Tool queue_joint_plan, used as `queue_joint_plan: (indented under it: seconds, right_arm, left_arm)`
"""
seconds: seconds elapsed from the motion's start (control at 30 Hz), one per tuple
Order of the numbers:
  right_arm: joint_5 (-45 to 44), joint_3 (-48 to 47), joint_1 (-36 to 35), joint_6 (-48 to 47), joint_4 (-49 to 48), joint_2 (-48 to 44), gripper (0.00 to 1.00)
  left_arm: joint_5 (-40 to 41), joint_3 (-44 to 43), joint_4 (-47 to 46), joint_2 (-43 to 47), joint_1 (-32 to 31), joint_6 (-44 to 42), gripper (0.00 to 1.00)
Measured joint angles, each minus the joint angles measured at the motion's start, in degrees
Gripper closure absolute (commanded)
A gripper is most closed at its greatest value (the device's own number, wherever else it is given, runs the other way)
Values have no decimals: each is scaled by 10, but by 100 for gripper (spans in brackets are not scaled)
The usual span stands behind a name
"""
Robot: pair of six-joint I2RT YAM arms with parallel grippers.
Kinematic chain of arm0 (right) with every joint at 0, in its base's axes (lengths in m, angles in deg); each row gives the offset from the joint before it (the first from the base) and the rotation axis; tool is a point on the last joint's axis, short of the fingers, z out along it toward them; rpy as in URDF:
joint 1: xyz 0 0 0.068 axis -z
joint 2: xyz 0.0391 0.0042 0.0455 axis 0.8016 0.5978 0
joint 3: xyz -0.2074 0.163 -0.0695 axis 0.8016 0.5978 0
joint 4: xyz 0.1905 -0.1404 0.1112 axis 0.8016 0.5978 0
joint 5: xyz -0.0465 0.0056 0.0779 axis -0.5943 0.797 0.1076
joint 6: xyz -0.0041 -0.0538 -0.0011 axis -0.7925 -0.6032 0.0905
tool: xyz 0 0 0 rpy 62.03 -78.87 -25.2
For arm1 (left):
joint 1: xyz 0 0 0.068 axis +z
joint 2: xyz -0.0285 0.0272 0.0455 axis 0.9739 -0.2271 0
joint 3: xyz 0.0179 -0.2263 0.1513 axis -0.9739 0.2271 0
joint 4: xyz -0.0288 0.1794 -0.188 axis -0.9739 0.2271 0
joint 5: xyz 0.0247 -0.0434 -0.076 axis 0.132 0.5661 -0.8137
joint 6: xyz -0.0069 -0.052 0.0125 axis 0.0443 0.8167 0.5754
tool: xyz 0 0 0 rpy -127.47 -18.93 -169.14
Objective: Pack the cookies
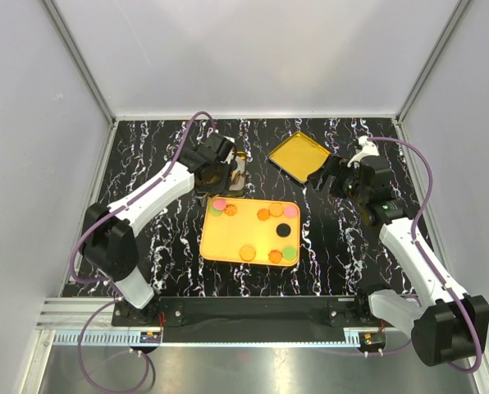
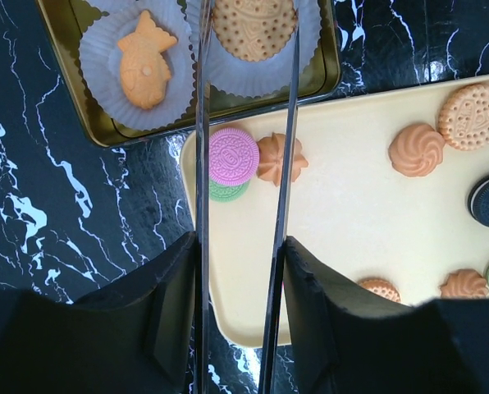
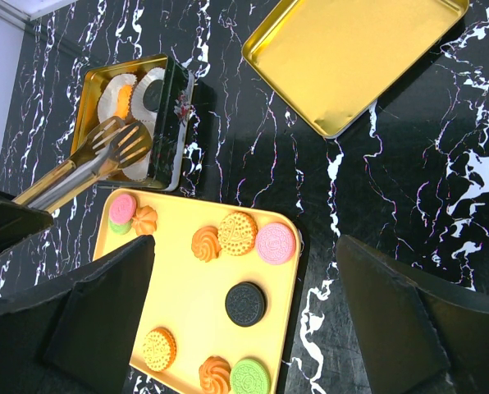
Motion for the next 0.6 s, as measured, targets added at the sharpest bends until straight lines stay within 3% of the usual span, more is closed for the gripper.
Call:
queue_joint_plan:
  seconds: [0.6]
  right_arm:
    - [0, 0, 0, 0, 0, 0, 0]
  left_arm:
    - [-5, 0, -7, -2, 3, 0, 49]
